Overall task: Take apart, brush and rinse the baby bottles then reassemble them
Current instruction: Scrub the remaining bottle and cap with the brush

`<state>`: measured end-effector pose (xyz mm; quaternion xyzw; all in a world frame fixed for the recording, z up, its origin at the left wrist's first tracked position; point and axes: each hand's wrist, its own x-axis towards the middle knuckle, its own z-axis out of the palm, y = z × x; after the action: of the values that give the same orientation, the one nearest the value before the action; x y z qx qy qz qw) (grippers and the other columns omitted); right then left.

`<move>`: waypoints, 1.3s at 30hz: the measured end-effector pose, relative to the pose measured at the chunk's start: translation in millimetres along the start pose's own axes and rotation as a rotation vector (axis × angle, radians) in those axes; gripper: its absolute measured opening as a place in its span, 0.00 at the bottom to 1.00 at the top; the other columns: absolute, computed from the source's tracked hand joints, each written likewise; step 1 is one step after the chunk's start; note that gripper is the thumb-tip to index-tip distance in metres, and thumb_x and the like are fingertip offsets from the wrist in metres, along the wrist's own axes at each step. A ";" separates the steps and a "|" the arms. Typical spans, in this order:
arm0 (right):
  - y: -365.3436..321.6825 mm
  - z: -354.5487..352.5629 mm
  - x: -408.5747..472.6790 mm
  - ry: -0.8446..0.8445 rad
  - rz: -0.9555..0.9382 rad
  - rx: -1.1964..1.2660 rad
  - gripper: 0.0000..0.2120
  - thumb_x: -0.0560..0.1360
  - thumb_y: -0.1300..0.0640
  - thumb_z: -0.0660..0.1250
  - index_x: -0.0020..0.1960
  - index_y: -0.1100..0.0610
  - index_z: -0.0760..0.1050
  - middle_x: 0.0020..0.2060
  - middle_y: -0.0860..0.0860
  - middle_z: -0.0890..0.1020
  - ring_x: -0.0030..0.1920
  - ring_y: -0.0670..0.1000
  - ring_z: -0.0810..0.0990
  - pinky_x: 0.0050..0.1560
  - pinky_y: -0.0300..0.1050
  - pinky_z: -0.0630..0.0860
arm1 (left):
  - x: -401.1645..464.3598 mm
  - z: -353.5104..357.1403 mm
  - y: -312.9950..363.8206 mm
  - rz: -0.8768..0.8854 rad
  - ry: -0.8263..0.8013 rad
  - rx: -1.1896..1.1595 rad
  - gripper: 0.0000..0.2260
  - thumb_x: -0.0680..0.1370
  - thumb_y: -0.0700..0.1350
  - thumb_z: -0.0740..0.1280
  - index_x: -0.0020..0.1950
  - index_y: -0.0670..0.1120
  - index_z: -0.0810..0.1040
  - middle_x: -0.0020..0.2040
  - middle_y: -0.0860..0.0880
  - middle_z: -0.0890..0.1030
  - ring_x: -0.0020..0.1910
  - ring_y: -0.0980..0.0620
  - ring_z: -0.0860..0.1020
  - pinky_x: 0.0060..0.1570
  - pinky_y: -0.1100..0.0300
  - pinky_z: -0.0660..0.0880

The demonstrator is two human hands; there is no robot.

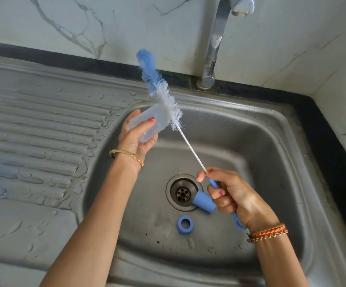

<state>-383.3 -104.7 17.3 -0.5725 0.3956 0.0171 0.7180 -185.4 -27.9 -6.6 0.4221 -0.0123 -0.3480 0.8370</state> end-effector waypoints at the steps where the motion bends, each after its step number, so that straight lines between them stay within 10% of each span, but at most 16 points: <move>1: -0.1 0.3 0.0 0.000 0.003 -0.004 0.17 0.79 0.60 0.54 0.36 0.54 0.77 0.21 0.47 0.59 0.20 0.43 0.52 0.19 0.29 0.50 | 0.6 -0.9 -1.2 -0.033 0.025 -0.040 0.17 0.66 0.38 0.72 0.52 0.49 0.73 0.51 0.48 0.77 0.52 0.51 0.79 0.42 0.60 0.80; 7: -2.5 3.9 1.0 0.022 -0.002 -0.038 0.16 0.79 0.60 0.54 0.38 0.54 0.77 0.21 0.47 0.58 0.19 0.42 0.52 0.20 0.30 0.49 | -4.2 1.6 1.8 -0.012 0.073 -0.139 0.01 0.77 0.40 0.65 0.47 0.44 0.75 0.41 0.49 0.81 0.46 0.52 0.79 0.53 0.58 0.76; 15: -0.2 8.3 3.5 0.076 -0.052 -0.030 0.16 0.79 0.60 0.53 0.40 0.54 0.76 0.21 0.46 0.59 0.20 0.42 0.52 0.20 0.29 0.49 | -4.6 6.0 -7.0 -0.039 0.011 0.000 0.17 0.69 0.39 0.71 0.55 0.47 0.73 0.56 0.44 0.76 0.51 0.44 0.77 0.36 0.62 0.79; 21: -2.4 7.7 0.9 0.092 -0.049 0.005 0.15 0.80 0.60 0.53 0.40 0.54 0.75 0.20 0.45 0.59 0.19 0.42 0.52 0.20 0.29 0.48 | -8.2 7.1 -6.7 0.103 -0.049 0.261 0.22 0.58 0.31 0.65 0.48 0.51 0.73 0.48 0.51 0.75 0.46 0.51 0.77 0.38 0.62 0.79; 26: -2.4 8.4 -1.8 0.035 -0.008 -0.051 0.16 0.80 0.59 0.53 0.39 0.54 0.75 0.20 0.46 0.58 0.19 0.42 0.52 0.21 0.29 0.48 | -2.7 1.4 3.2 0.044 0.055 0.013 0.13 0.61 0.37 0.65 0.42 0.51 0.71 0.49 0.48 0.74 0.45 0.48 0.75 0.32 0.63 0.74; 30: -0.9 14.4 -1.0 0.003 -0.001 -0.097 0.16 0.79 0.59 0.53 0.39 0.53 0.76 0.20 0.46 0.58 0.20 0.43 0.51 0.22 0.31 0.47 | 5.4 -4.1 2.9 0.066 0.212 -0.012 0.11 0.69 0.46 0.71 0.48 0.49 0.73 0.54 0.47 0.73 0.50 0.47 0.74 0.28 0.64 0.73; 33: -0.6 15.7 -0.1 0.007 0.002 -0.102 0.17 0.80 0.59 0.52 0.39 0.53 0.76 0.21 0.46 0.58 0.20 0.43 0.51 0.22 0.32 0.47 | 4.4 -2.4 5.6 0.098 0.252 -0.094 0.28 0.65 0.42 0.72 0.64 0.41 0.70 0.53 0.45 0.74 0.44 0.49 0.76 0.30 0.62 0.75; 39: -1.7 18.6 1.7 0.090 -0.041 -0.014 0.14 0.79 0.59 0.54 0.40 0.54 0.75 0.21 0.46 0.59 0.20 0.43 0.52 0.21 0.30 0.48 | -4.3 11.5 -7.0 0.161 0.123 0.244 0.16 0.66 0.32 0.73 0.44 0.51 0.74 0.44 0.49 0.77 0.40 0.51 0.76 0.30 0.63 0.76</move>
<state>-371.1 -90.5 18.3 -0.5856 0.4157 -0.0206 0.6956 -196.3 -36.2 -3.1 0.5386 -0.0371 -0.2493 0.8040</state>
